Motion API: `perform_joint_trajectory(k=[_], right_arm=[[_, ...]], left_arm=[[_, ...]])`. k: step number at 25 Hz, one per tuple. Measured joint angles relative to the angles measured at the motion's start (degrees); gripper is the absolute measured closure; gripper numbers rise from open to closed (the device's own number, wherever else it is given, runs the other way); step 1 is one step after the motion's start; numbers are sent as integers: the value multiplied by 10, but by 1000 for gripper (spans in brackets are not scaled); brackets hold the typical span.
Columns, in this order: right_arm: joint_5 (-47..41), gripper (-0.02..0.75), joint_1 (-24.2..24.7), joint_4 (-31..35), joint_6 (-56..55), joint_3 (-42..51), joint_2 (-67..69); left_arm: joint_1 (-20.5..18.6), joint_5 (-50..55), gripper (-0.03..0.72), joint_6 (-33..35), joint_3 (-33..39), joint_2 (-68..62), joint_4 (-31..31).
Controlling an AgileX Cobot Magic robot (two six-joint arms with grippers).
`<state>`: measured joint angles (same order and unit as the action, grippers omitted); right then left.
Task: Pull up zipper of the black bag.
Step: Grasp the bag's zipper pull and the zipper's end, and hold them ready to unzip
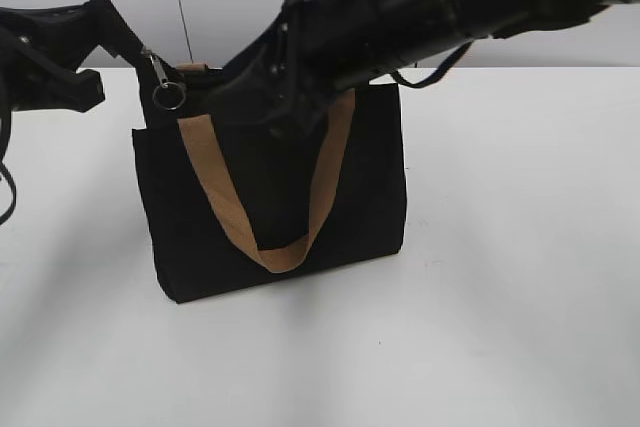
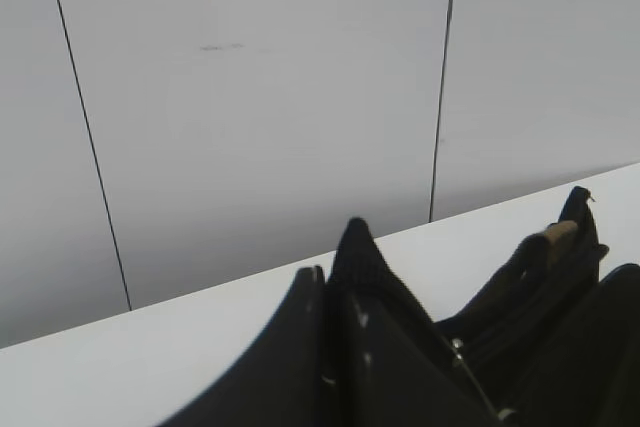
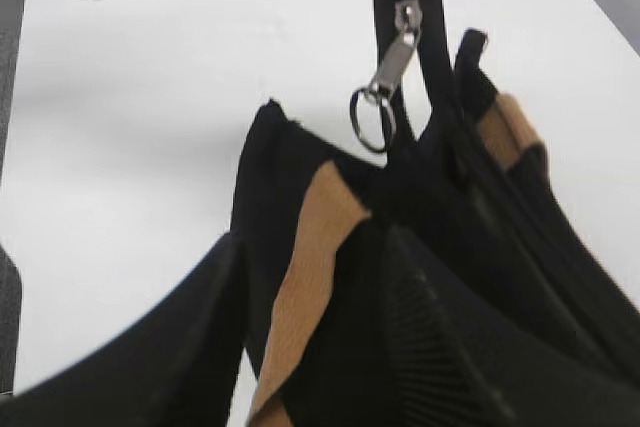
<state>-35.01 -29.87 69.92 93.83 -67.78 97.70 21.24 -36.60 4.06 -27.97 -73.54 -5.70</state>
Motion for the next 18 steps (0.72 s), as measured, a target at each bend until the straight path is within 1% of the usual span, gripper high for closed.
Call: perform_joint_trajectory(k=[4, 7, 10, 14, 18], right_arm=[[0, 391, -18, 2, 0, -68, 61], [0, 391, -25, 4, 0, -96, 91], [12, 391, -28, 21, 0, -108, 110], [12, 391, -28, 63, 5, -111, 122], [12, 433, -41, 75, 23, -111, 131]], left_arm=[[0, 0, 683, 0, 0, 0, 0], [0, 0, 683, 0, 0, 0, 0], [0, 0, 683, 0, 0, 0, 0], [0, 1, 683, 0, 0, 0, 0], [0, 1, 683, 0, 0, 0, 0]])
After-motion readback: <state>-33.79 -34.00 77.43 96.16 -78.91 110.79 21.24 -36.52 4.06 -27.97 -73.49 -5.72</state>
